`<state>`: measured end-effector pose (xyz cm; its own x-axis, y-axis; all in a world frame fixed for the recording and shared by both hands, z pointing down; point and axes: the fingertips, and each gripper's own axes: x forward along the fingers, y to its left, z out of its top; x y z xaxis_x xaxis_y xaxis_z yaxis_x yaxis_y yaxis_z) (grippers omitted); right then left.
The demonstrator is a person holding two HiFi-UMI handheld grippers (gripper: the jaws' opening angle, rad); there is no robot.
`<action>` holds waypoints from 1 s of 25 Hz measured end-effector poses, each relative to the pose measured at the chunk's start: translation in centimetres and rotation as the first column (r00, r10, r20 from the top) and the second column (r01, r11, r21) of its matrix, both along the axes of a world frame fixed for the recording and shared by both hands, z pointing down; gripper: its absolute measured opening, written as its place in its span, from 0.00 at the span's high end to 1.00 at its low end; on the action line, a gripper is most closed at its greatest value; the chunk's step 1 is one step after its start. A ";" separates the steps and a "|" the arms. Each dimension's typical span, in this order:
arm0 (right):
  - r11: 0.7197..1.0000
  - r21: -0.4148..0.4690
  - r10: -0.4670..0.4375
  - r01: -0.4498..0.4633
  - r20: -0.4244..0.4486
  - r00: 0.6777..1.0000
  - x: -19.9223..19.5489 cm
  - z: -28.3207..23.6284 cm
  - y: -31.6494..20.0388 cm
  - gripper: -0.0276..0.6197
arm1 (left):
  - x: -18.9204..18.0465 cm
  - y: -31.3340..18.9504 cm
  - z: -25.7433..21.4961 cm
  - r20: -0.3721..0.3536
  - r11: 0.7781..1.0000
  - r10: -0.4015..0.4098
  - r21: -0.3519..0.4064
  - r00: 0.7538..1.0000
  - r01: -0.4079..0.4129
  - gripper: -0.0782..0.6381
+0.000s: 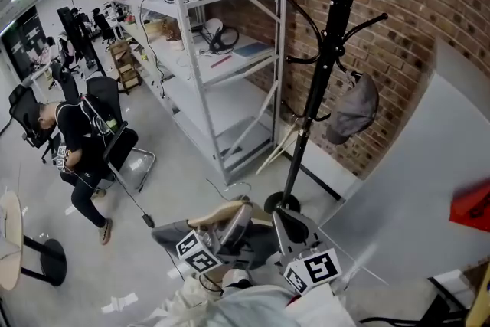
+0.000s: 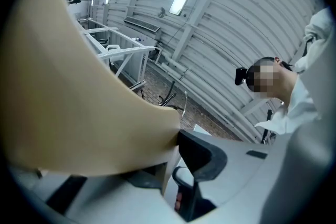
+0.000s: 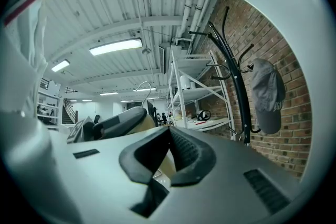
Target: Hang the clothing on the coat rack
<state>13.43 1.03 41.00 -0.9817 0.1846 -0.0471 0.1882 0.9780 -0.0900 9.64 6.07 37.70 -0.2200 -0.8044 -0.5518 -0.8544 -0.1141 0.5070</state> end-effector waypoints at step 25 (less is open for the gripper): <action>0.979 0.002 0.202 -0.202 -0.067 0.977 -11.3 1.2 -0.3 0.92 | -12.8 1.0 0.5 -0.016 0.991 0.133 -0.003 0.991 -0.133 0.75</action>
<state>2.17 0.76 42.18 -0.9997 -0.0179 0.0194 -0.0197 0.9948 -0.1001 -3.15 7.04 38.19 -0.1196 -0.8295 -0.5455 -0.8236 -0.2239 0.5210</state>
